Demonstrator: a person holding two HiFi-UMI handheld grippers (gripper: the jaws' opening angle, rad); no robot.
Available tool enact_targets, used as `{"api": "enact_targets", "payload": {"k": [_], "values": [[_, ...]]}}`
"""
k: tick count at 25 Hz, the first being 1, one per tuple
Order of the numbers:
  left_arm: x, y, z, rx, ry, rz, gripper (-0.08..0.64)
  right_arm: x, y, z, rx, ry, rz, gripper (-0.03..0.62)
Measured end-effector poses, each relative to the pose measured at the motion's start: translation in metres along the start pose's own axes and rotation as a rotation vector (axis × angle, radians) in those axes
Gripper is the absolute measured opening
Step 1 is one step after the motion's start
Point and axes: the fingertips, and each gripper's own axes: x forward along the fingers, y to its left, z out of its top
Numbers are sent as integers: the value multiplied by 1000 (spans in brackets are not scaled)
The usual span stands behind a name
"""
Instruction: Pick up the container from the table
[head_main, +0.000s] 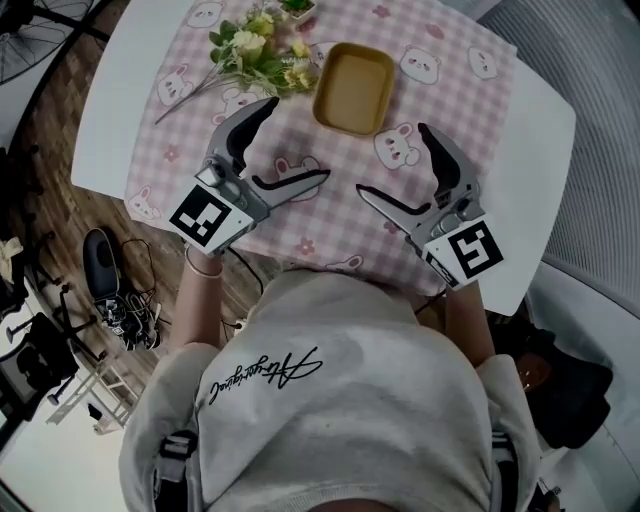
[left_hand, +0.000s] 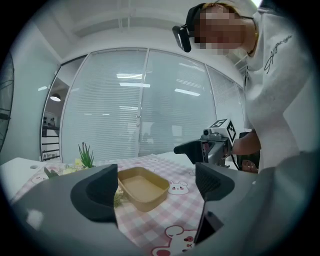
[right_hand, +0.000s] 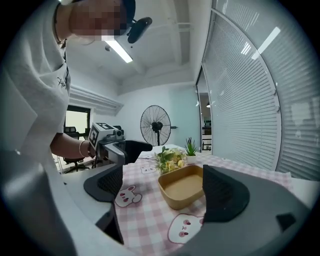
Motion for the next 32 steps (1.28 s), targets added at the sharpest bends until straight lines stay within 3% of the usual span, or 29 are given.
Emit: {"api": "enact_targets", "payload": {"k": [5, 19, 32], "values": [[11, 10, -25, 0, 79, -7, 466, 14, -14, -19, 41, 49, -9, 485], [36, 16, -62, 48, 231, -42, 465, 40, -34, -68, 44, 198, -52, 477], [54, 22, -88, 63, 349, -45, 459, 59, -42, -86, -19, 274, -77, 460]]}}
